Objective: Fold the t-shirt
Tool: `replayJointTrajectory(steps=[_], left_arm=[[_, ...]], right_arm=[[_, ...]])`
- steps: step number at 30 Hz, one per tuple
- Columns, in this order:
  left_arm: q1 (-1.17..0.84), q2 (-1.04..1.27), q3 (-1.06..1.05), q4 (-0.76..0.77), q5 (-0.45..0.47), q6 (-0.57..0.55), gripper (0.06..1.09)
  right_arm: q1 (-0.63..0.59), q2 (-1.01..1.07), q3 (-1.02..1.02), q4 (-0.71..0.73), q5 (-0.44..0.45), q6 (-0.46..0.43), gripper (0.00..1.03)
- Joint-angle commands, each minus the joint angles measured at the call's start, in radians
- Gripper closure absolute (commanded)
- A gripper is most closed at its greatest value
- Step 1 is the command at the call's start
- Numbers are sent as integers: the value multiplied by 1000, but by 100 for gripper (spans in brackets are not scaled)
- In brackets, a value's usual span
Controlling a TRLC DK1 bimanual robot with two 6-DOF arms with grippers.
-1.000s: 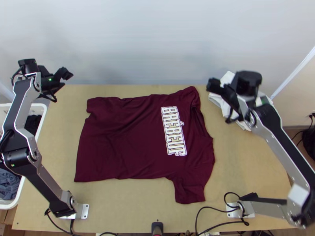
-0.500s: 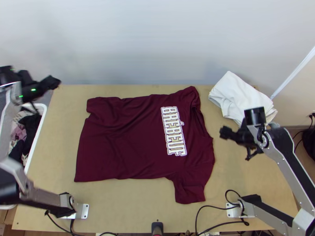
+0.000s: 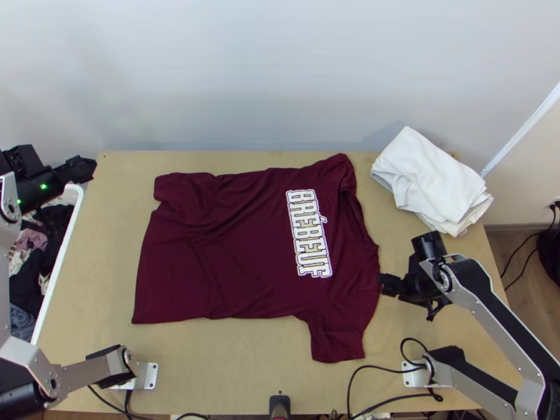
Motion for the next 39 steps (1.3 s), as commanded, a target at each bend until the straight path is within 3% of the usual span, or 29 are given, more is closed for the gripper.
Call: replayJointTrajectory(steps=[1,14,17,32,34,36,38,39], left_arm=[[4,-49,-30,-9,9,22,16],[7,-86,-39,-26,6,33,16],[7,-87,-39,-28,6,33,17],[6,-93,-62,-29,5,45,17],[6,-95,-78,-52,5,87,17],[3,-92,-102,-101,5,169,16],[-2,-89,-139,-210,5,327,16],[0,-93,-168,-245,5,418,16]], right_arm=[[19,-9,-43,49,-13,16,56],[41,83,-61,126,-25,25,55],[45,97,-63,139,-25,27,46],[81,190,-78,230,-29,62,46],[87,189,-84,232,-28,55,54],[90,180,-88,232,-28,50,78],[93,161,-92,235,-28,47,96],[96,149,-97,235,-28,39,100]])
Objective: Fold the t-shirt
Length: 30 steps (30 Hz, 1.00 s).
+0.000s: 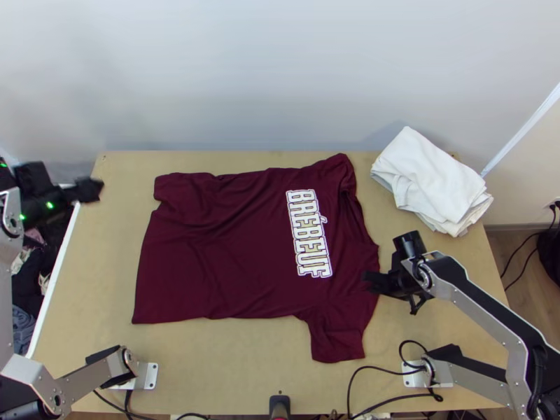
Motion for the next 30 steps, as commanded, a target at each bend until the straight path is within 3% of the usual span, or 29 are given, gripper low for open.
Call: replayJointTrajectory(steps=[1,6,11,14,18,21,30], left_arm=[[4,-27,-106,-86,4,276,16],[59,-61,-216,-212,4,641,16],[141,-37,-221,-411,-4,895,17],[173,5,-250,-517,-60,1006,17],[174,3,-342,-569,-165,1063,21],[176,42,-393,-563,-162,1033,42],[119,42,-600,-374,-155,940,42]], right_arm=[[16,-15,-46,-1,-3,-7,100],[8,-25,-52,2,-1,-9,100],[-16,-26,-58,13,-1,-12,100],[-19,-23,-59,22,-1,-10,100],[-25,-22,-56,27,-1,-10,100],[-30,-17,-58,34,-1,-10,100],[-41,-2,-56,45,-1,-12,100]])
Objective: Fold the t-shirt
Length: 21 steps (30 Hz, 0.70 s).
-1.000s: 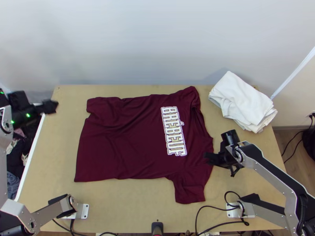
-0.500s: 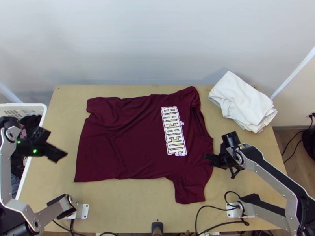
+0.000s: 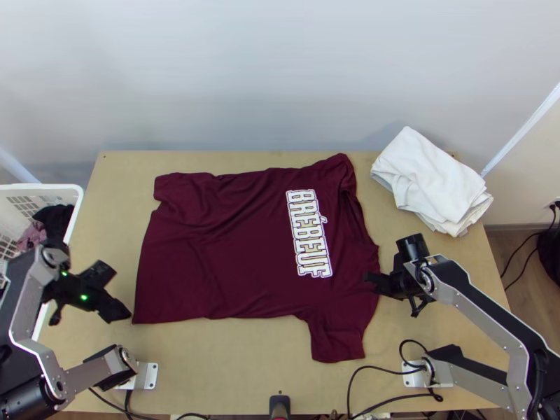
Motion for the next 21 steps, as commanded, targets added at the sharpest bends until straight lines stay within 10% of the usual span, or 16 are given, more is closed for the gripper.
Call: replayJointTrajectory(steps=[1,19,21], left_arm=[[-22,5,-79,50,2,-33,42],[-85,6,-192,145,-18,-71,51],[-87,5,-197,165,-18,-77,72]], right_arm=[[-11,24,-24,12,8,-8,100],[-12,41,-19,20,8,-9,100],[-12,41,-22,20,6,-9,100]])
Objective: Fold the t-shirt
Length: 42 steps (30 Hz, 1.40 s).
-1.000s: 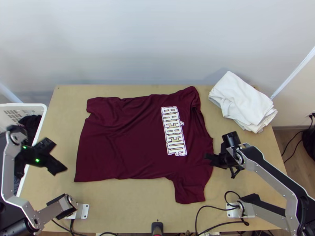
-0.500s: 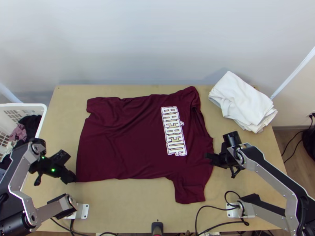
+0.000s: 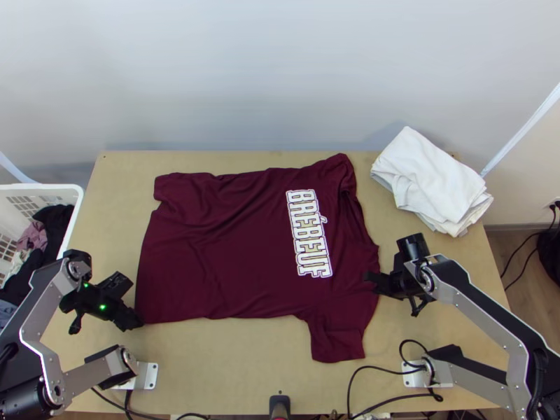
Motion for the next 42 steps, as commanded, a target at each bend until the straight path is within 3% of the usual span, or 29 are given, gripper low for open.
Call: replayJointTrajectory(steps=[1,3,7,12,16,25,33,42], left_arm=[[-8,1,-46,21,-11,-18,84],[-8,-7,-51,41,-9,-18,105],[1,-19,-3,90,32,-70,105],[-9,-82,146,180,162,-300,105],[-95,-150,216,266,169,-510,105],[-226,-191,377,525,130,-938,105],[-244,-165,557,746,29,-1039,105],[-249,-50,876,863,-135,-1097,105]], right_arm=[[-8,33,-22,15,14,-9,100],[-8,28,-22,15,14,-9,100],[-17,-26,-13,30,17,-30,100],[-29,-159,45,41,45,-56,100],[-34,-233,105,109,71,-76,100],[-75,-180,383,176,76,-92,100],[-152,57,755,193,74,-115,100],[-164,260,1171,228,114,-124,100]])
